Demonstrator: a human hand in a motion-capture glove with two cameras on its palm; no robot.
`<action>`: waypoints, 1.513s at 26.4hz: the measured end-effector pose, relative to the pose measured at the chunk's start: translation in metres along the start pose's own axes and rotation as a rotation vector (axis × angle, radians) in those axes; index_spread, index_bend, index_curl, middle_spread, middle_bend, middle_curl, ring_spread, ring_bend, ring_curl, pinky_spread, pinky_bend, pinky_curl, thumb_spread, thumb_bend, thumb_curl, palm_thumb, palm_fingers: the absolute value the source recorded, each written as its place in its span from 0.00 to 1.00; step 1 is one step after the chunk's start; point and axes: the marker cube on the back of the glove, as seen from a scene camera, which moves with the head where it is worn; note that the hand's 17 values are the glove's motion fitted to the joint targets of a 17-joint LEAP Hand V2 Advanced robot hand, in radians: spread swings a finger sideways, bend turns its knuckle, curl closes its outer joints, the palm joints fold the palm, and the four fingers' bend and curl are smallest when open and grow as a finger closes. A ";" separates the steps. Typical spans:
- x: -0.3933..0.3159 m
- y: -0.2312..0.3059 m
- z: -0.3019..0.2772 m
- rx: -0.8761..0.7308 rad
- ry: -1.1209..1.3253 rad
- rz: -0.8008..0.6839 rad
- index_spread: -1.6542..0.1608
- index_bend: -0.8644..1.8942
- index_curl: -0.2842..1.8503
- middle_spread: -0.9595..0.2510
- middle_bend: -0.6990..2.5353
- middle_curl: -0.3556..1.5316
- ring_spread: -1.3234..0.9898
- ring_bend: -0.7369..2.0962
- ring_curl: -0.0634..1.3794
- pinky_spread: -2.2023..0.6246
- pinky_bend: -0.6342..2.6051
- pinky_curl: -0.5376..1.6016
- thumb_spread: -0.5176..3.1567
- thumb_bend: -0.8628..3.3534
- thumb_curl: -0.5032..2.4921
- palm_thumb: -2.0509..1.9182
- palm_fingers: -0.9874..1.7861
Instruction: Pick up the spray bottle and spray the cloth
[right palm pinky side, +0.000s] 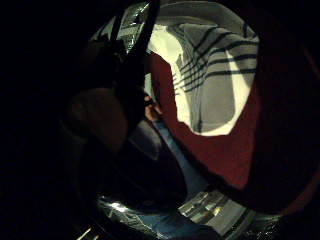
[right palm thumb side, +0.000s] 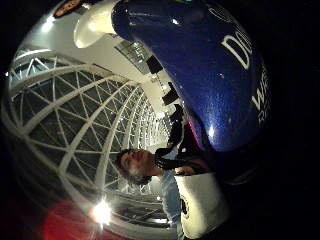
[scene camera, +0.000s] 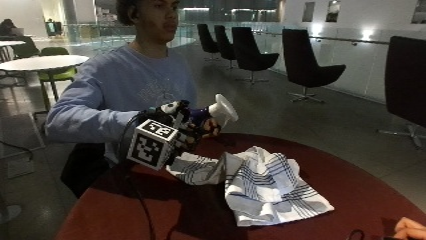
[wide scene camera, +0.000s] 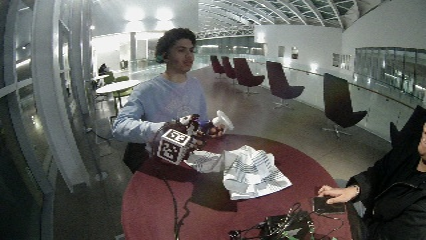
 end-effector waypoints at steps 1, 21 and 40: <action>0.000 0.000 0.000 0.001 0.000 0.001 0.70 0.32 0.13 0.78 0.37 0.42 0.61 0.54 0.33 0.88 0.41 0.43 0.39 0.20 0.34 0.71 0.56; 0.004 0.001 0.007 -0.029 -0.011 0.031 0.70 0.32 0.13 0.79 0.38 0.42 0.61 0.55 0.33 0.87 0.42 0.43 0.40 0.20 0.34 0.71 0.55; 0.004 0.002 0.012 -0.048 -0.017 0.064 0.70 0.32 0.13 0.79 0.38 0.42 0.61 0.56 0.32 0.87 0.43 0.43 0.40 0.20 0.34 0.71 0.55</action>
